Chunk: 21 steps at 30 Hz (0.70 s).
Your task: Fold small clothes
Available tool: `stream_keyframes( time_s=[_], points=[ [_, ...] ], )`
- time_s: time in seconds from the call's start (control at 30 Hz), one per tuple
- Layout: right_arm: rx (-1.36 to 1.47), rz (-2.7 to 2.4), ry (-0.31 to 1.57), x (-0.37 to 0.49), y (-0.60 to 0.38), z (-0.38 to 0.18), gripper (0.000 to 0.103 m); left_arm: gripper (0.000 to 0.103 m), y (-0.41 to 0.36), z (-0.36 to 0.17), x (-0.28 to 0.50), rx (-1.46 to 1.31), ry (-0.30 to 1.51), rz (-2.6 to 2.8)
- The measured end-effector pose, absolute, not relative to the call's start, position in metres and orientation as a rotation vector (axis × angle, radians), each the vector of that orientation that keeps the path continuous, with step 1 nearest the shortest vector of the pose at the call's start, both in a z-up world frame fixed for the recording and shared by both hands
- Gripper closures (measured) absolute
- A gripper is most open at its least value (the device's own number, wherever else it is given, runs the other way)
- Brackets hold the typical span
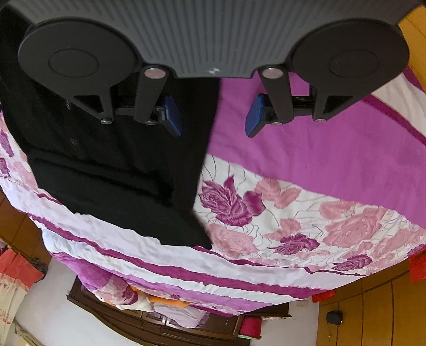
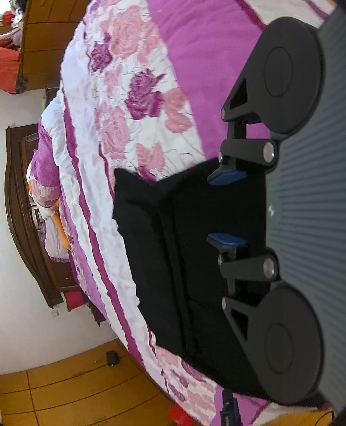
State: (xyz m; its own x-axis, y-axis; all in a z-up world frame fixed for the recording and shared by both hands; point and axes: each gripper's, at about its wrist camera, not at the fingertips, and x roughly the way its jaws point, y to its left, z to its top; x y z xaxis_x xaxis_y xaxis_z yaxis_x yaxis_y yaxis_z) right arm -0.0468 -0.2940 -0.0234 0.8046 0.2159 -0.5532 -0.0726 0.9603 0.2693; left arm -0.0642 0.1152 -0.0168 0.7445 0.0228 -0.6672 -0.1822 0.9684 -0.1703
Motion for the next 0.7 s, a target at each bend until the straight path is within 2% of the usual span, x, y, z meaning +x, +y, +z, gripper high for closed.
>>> stream_keyframes(
  time_s=[0.57,0.7],
  points=[
    [0.256,0.085,0.644,-0.115,-0.3,-0.046,0.06,0.043,0.092,-0.035,-0.124,-0.211,0.794,-0.014],
    [0.272,0.073,0.656,-0.129,-0.299,-0.052,0.06,0.039,0.083,-0.04,-0.134,-0.174,0.804,-0.039]
  ],
)
